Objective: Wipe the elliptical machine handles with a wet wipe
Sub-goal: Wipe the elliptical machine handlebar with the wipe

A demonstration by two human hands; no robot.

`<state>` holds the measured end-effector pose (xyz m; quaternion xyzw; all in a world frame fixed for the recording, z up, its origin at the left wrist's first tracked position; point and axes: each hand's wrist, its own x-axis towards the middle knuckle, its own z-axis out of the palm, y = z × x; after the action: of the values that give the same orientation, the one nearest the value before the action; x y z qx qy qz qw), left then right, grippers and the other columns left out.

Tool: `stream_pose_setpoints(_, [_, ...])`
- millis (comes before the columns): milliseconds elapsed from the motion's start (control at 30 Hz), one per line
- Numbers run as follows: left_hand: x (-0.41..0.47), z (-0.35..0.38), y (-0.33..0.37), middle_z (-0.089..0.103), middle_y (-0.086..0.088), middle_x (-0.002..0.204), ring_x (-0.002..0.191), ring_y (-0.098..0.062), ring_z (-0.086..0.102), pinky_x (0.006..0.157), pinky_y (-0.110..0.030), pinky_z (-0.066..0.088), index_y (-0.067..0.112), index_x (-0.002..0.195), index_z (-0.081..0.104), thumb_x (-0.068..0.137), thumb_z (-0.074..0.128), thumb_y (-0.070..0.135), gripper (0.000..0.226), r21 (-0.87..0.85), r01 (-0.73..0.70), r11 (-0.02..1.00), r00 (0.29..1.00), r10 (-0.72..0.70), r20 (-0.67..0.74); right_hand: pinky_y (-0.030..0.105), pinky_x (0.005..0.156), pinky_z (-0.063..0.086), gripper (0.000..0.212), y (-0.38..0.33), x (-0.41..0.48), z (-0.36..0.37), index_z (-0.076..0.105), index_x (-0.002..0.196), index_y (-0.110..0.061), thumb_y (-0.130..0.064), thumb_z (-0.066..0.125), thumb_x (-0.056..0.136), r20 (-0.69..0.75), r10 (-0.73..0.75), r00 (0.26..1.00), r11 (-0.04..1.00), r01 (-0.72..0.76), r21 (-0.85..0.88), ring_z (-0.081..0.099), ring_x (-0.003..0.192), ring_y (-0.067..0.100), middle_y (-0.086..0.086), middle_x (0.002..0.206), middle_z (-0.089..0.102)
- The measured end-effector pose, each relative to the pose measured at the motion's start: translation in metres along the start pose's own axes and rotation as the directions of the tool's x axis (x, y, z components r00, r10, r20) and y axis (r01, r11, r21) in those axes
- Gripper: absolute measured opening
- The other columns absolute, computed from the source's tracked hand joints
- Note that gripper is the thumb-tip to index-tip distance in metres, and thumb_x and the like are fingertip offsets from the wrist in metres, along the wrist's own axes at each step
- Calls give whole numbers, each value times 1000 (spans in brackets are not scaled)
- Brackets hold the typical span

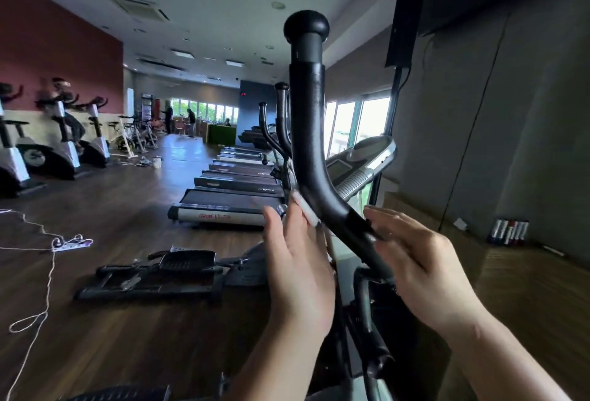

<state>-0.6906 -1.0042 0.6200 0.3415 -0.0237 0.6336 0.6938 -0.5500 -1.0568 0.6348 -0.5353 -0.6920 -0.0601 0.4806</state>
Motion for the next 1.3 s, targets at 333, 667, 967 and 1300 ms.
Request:
stream_pose_setpoints(333, [46,-35,40,52,-27,147,140,-35,48,121,-45,24,3,143,56,103,24,60,77,306,52,951,989,-91,116,-4,95,35,49,-34,27,24,70,134,-28,0,61,95,-67,-48,997,998,51,31,52,119,-25,-57,112,56])
stream_pose_setpoints(667, [36,-7,41,7,34,165,151,14,7,127,-26,12,49,156,6,100,31,59,62,652,-406,640,901,165,400,-5,89,37,50,-33,20,37,72,132,-24,5,61,93,-110,-5,994,1000,3,-13,53,112,-26,-56,111,56])
stream_pose_setpoints(967, [29,11,54,27,67,127,125,35,28,102,6,20,45,144,20,112,26,28,37,664,-516,541,852,251,458,-5,95,34,53,-33,17,38,68,137,-20,8,58,93,-105,-24,994,1000,22,-16,48,119,-29,-58,116,53])
stream_pose_setpoints(1300, [44,1,54,71,15,126,111,8,67,102,-27,55,22,134,67,100,65,20,34,831,-375,411,846,519,124,9,104,46,42,-31,11,31,69,136,-21,-10,61,96,-185,-82,979,996,74,-52,61,123,-4,-23,131,63])
